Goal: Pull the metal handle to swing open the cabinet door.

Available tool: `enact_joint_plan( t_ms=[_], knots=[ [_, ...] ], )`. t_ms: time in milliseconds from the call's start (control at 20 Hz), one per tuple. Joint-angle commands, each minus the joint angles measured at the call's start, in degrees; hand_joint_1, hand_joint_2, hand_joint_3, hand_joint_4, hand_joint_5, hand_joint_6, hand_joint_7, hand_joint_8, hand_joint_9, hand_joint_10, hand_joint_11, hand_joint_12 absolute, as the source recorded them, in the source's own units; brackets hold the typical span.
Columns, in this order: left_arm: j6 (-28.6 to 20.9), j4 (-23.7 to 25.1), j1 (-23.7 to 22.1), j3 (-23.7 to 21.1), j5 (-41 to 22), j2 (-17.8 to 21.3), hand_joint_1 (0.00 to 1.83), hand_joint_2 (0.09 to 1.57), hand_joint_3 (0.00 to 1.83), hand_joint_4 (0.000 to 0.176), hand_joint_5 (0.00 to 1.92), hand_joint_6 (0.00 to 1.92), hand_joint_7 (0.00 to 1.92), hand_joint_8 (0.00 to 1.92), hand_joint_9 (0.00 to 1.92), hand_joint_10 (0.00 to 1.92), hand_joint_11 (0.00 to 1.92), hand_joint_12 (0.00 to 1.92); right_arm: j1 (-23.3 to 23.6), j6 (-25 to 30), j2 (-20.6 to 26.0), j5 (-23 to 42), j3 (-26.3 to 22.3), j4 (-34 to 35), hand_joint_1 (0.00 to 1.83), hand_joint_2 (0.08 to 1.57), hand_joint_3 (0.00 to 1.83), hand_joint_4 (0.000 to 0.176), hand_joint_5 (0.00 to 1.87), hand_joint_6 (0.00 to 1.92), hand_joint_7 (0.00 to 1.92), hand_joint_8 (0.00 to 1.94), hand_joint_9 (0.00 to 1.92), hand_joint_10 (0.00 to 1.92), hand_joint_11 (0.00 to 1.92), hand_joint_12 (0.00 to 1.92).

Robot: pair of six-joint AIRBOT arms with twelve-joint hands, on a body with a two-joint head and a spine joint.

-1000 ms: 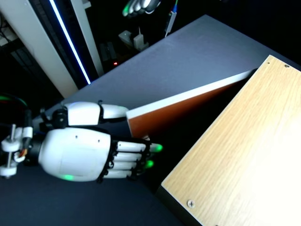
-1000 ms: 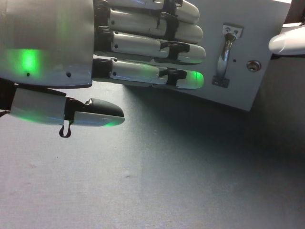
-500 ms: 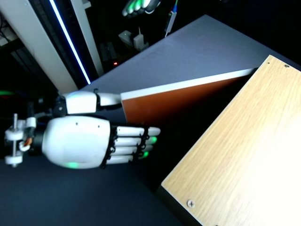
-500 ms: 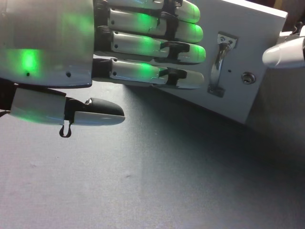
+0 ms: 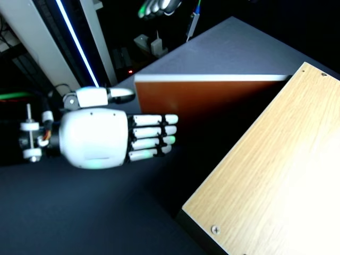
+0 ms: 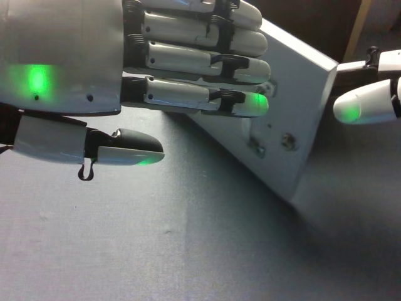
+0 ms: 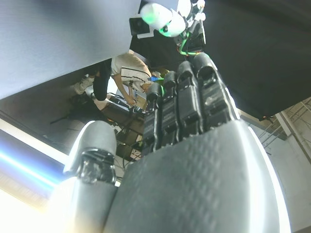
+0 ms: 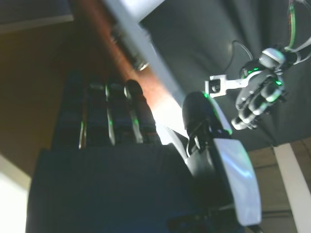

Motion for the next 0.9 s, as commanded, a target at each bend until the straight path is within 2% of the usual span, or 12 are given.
enact_joint_plan(
  t_ms=[0,250,550,850],
  knots=[
    [0.3,-5.6,-0.6,-0.2,-1.1,0.4,0.0,1.57,0.09,0.0,0.16,0.0,0.16,0.0,0.14,0.0,0.0,0.37,0.3,0.2,0.0,5.4,0.0,3.4,0.0,1.57,0.04,0.0,0.09,0.0,0.09,0.0,0.06,0.0,0.0,0.24],
    [0.3,-5.6,-0.6,-0.2,-1.1,0.4,0.0,1.57,0.09,0.0,0.15,0.0,0.16,0.0,0.13,0.0,0.0,0.36,0.2,-0.7,-0.9,7.4,-0.6,3.4,0.0,1.57,0.03,0.0,0.09,0.0,0.08,0.0,0.06,0.0,0.0,0.24],
    [0.3,-5.6,-0.6,-0.2,-1.1,0.4,0.0,1.57,0.09,0.0,0.16,0.0,0.16,0.0,0.14,0.0,0.0,0.38,-0.9,-10.9,-2.0,13.4,-1.0,3.4,0.0,1.57,0.04,0.0,0.09,0.0,0.1,0.0,0.07,0.0,0.0,0.25],
    [0.3,-5.6,-0.6,-0.2,-1.1,0.4,0.0,1.57,0.1,0.0,0.16,0.0,0.16,0.0,0.14,0.0,0.0,0.38,-1.1,-14.7,-2.4,15.6,-1.8,3.1,0.0,1.57,0.03,0.0,0.09,0.0,0.09,0.0,0.07,0.0,0.0,0.27]
  ],
)
